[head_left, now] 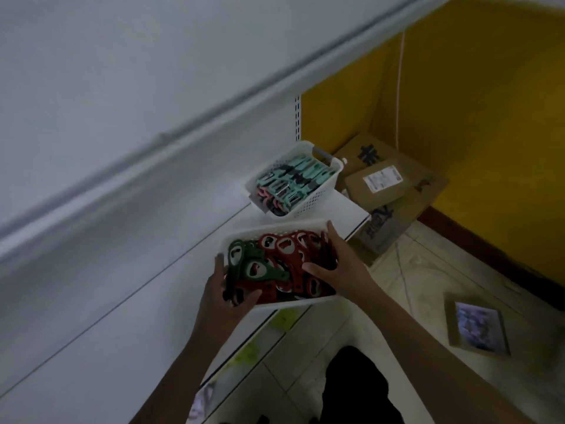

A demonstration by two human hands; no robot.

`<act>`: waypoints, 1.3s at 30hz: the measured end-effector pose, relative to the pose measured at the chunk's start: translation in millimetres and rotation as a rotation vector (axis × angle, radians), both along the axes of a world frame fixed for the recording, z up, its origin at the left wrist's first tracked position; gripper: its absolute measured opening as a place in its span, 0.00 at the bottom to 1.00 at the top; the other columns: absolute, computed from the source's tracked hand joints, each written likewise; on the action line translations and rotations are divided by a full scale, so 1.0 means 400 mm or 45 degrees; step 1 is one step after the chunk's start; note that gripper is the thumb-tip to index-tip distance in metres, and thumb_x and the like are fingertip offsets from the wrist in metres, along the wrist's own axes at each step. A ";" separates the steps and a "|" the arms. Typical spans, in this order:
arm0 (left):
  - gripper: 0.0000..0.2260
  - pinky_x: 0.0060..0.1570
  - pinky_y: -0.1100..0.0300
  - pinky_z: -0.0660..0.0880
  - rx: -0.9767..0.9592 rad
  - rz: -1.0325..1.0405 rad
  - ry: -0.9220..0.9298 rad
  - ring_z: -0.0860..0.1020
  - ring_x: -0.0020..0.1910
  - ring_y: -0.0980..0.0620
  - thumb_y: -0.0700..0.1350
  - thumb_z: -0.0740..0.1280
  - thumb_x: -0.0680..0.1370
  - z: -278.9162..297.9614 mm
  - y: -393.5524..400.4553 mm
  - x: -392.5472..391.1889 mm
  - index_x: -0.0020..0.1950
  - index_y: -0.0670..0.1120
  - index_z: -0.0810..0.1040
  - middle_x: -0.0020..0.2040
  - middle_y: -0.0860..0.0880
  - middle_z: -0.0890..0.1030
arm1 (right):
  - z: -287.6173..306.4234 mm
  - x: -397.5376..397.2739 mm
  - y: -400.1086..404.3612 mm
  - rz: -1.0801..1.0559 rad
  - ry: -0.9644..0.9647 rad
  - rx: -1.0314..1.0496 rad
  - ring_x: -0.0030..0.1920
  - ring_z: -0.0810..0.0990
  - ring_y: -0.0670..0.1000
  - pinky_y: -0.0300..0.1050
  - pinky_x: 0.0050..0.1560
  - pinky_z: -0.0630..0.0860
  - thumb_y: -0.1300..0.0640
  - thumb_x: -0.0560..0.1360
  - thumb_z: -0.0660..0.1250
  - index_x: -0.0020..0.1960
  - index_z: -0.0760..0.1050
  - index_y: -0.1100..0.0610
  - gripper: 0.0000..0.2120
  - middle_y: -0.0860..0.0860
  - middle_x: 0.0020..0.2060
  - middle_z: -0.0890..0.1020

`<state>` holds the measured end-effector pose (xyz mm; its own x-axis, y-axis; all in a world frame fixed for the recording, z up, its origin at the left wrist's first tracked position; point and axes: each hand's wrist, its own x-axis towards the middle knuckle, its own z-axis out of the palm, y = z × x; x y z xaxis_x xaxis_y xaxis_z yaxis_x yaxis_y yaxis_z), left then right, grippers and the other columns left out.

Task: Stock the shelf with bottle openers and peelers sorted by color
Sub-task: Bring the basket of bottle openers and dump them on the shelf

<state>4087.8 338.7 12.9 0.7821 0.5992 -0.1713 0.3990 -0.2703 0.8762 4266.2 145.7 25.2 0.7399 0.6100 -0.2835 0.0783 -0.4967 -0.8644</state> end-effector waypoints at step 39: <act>0.42 0.54 0.64 0.79 -0.080 -0.458 -0.620 0.76 0.61 0.65 0.57 0.74 0.72 -0.275 -0.045 0.061 0.76 0.52 0.51 0.69 0.54 0.71 | -0.210 0.086 0.017 -1.287 -0.010 0.577 0.40 0.75 0.52 0.48 0.40 0.72 0.57 0.79 0.65 0.67 0.74 0.58 0.17 0.55 0.48 0.80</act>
